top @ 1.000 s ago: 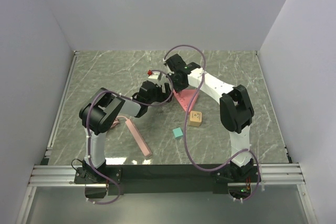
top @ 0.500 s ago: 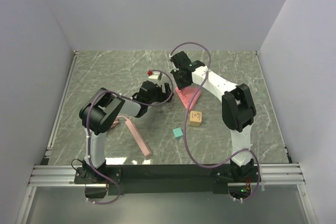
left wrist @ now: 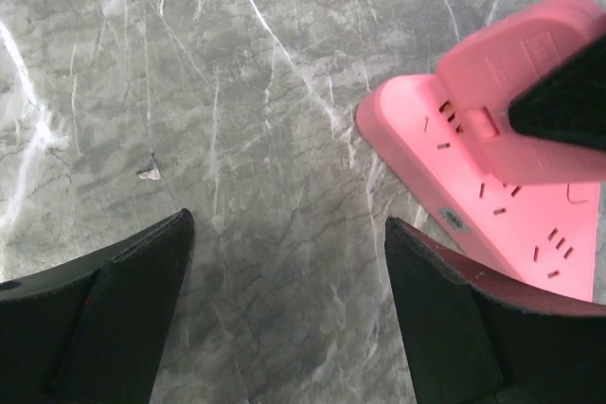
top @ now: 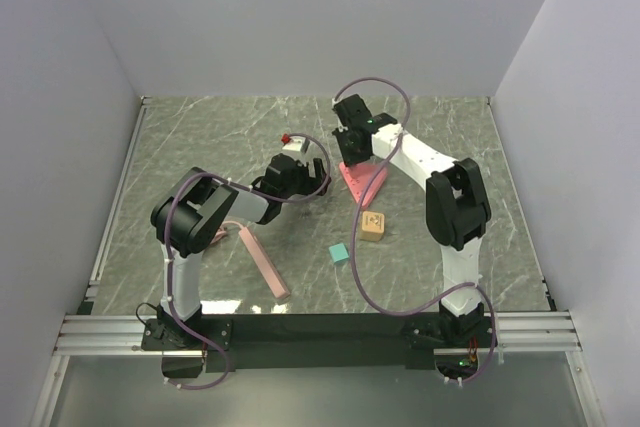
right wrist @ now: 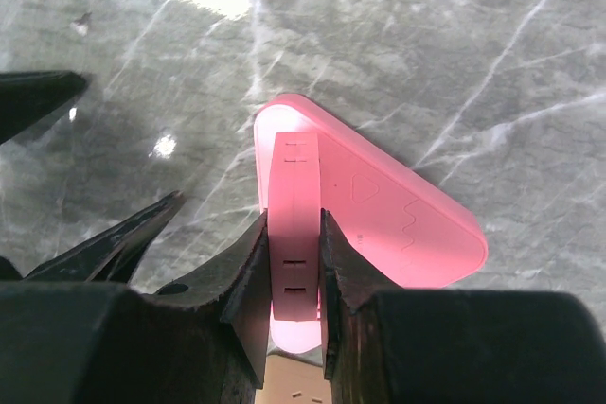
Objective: Insert the plug
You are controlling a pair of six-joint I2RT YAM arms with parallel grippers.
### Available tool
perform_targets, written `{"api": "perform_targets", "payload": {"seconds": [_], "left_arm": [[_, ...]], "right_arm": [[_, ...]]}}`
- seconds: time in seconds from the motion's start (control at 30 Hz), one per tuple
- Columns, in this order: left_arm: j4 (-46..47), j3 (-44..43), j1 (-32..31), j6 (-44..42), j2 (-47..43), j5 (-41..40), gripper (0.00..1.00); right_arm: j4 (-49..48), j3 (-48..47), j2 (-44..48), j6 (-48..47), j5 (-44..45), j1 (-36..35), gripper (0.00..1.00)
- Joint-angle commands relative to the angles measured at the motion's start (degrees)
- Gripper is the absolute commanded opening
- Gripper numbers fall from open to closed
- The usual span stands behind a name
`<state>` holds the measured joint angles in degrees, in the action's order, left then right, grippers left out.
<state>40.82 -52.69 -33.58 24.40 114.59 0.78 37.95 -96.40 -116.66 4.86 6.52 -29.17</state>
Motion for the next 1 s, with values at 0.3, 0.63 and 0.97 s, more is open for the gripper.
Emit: {"api": "perform_targets", "payload": {"seconds": [0.3,0.63,0.97], "left_arm": [[-2.67,1.88,-1.57,-1.38,-3.23,-0.25,0.88],[-2.5,2.76,-2.1,-1.73,-4.46,-0.25,0.88],[-2.67,3.12,-2.45,-1.9,-5.34,-0.25,0.88]], "right_arm": [[5.64,3.15,-4.63,1.02,8.5,3.5,0.0],[5.38,5.87,-4.8,2.61,8.07,5.87,0.0],[5.81,6.05,-5.68,3.75,7.18,7.64,0.0]]}}
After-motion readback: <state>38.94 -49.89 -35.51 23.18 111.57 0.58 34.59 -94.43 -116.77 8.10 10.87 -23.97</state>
